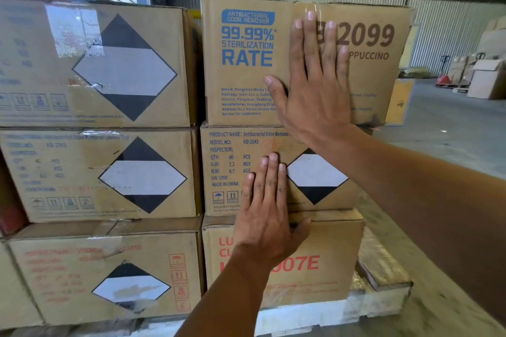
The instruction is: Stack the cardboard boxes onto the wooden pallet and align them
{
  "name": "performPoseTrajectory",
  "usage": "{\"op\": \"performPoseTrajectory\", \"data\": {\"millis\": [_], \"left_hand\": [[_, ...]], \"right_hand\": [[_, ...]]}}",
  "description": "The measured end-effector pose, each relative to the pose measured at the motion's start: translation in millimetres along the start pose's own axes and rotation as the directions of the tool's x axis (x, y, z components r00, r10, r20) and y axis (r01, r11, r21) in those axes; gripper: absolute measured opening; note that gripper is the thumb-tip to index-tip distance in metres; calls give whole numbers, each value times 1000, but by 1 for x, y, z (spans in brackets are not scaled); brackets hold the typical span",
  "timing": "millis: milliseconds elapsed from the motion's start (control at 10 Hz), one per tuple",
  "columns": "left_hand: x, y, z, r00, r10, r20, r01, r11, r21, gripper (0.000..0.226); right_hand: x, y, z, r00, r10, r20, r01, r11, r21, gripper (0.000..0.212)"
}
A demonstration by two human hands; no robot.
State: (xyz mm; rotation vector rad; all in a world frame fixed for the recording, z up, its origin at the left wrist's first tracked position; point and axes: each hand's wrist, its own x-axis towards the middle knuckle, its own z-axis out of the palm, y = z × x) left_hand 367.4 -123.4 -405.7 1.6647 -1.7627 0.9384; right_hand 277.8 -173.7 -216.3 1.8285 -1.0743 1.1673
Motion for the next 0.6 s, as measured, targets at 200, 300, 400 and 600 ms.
{"op": "performPoseTrajectory", "data": {"millis": [200,300,400,600], "left_hand": [[-10,-1,-4,1000,6,25,-6,1000,-10,100],[-14,-2,-8,999,26,29,-26,1000,-9,98],[-26,2,-11,997,59,53,-59,998,1,98],[-61,47,-26,986,135,98,-132,991,-37,96]], "right_hand": [[-5,6,-8,996,-23,89,25,1000,-17,81],[-9,10,-16,985,-24,168,25,1000,-1,80],[-28,14,-29,986,-16,167,6,998,62,79],[-137,37,-86,918,329,221,-371,909,187,69]]}}
